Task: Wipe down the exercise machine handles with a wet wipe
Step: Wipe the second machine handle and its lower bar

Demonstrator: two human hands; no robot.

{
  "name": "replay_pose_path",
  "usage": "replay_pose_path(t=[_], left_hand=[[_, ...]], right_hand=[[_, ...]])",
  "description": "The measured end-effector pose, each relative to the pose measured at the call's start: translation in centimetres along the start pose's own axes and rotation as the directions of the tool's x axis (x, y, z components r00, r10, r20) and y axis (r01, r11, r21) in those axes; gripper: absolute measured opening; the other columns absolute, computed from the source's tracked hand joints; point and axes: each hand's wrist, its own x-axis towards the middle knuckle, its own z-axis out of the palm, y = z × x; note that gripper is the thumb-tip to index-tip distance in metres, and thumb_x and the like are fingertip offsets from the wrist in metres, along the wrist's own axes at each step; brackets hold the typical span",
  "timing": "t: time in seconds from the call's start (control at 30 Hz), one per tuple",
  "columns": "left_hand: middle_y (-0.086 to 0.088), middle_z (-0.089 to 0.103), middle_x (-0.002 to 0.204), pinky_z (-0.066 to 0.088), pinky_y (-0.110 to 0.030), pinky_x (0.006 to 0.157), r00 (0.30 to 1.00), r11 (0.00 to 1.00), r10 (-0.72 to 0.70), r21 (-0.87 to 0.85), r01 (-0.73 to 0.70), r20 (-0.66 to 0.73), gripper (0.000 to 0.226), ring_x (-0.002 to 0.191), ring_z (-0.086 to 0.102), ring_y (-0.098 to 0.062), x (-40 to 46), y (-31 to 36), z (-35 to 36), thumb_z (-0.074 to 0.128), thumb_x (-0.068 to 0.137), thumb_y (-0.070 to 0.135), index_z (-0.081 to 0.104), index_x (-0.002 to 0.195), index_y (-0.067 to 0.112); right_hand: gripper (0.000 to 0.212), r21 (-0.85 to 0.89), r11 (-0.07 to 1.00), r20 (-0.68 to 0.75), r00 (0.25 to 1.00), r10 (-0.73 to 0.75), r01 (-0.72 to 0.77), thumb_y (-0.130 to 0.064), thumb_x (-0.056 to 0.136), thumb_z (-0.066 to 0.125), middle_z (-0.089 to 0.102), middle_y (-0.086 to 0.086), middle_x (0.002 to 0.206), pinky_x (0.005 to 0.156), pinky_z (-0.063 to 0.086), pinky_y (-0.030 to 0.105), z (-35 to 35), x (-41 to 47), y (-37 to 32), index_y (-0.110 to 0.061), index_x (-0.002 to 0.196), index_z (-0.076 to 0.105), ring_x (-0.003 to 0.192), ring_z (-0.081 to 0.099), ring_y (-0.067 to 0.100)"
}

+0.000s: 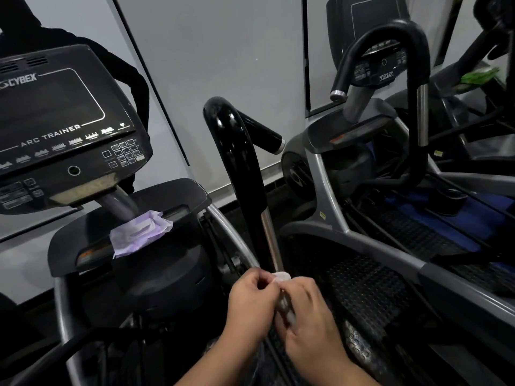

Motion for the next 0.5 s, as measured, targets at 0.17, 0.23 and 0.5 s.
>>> replay_pose_path(t=[0.17,0.23,0.5], left_hand=[[-0.024,0.071,0.082,0.052,-0.039,0.066,1.0,0.997,-0.019,-0.075,0.02,0.007,0.015,0.069,0.062,-0.027,-0.5,-0.6,0.2,0.058,0.08,-0.009,0.067,0.081,0.002],[-0.02,0.07,0.087,0.057,-0.044,0.073,0.999,1.0,0.011,0.001,-0.011,-0.047,0.013,0.077,0.067,-0.031,-0.2,-0.9,0.0,0.064,0.082,-0.002,0.065,0.088,0.009],[0.006,0.069,0.112,0.058,-0.039,0.089,0.995,0.963,0.096,0.25,-0.103,0.039,0.053,0.1,0.068,-0.01,0.9,-0.1,-0.1,0.069,0.077,0.051,0.059,0.122,0.025]], right_hand=[[0.024,0.052,0.966,0.066,0.966,0.251,-0.255,-0.019,0.091,0.063,0.045,-0.021,0.101,0.066,0.039,0.009,0.4,1.0,1.2,-0.037,0.102,0.051,0.085,0.054,0.001],[0.017,0.071,0.936,0.121,0.935,0.334,-0.344,-0.018,0.092,0.064,0.049,-0.017,0.096,0.065,0.041,0.015,0.8,0.8,1.9,-0.032,0.092,0.054,0.082,0.055,0.004],[0.024,0.387,0.744,0.04,0.816,0.576,-0.544,-0.007,0.088,0.068,0.066,-0.004,0.086,0.063,0.047,0.015,2.0,1.6,0.5,-0.027,0.095,0.058,0.078,0.062,0.003]])
